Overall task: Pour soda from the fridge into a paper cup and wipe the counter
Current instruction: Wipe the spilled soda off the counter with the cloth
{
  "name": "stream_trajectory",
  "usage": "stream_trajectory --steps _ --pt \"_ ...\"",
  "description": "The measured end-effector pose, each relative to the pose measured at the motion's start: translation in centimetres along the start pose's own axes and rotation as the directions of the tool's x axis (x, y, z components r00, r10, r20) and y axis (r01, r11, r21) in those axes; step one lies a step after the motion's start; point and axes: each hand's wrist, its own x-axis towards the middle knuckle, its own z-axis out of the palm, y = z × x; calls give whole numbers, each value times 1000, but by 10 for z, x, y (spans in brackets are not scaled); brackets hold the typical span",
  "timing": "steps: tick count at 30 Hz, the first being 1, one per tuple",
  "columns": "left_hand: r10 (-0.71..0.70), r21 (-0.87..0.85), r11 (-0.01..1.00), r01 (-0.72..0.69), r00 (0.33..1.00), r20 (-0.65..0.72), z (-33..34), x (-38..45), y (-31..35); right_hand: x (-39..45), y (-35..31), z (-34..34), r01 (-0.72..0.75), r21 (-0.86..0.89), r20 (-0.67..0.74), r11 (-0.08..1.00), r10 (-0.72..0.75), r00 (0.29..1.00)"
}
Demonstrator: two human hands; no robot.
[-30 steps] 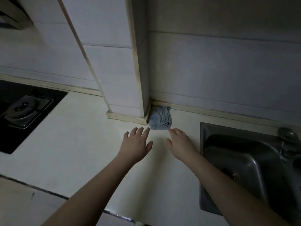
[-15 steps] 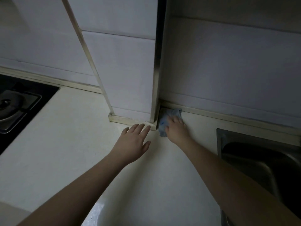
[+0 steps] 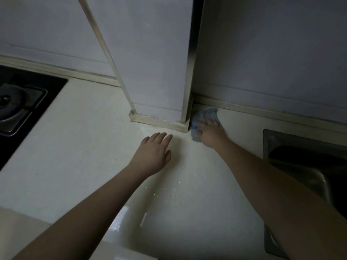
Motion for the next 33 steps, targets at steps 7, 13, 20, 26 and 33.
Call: stream_trajectory --steps 7,13,20,26,33 --pt "-68 -31 997 68 998 11 6 -20 -13 -51 -14 25 45 48 -35 998 -43 998" --pt "-108 -62 993 104 992 -66 0 -41 -26 -72 -49 37 165 128 -20 978 -163 986" --pt "-97 -52 994 94 993 -72 7 -75 -44 -69 -118 48 300 41 48 953 -302 952" --pt "-123 -58 991 119 991 -58 26 -121 -72 -75 -178 56 412 134 64 901 -423 904" --pt "-210 -101 975 199 972 -106 30 -163 -88 -87 -239 76 550 130 72 825 -561 825"
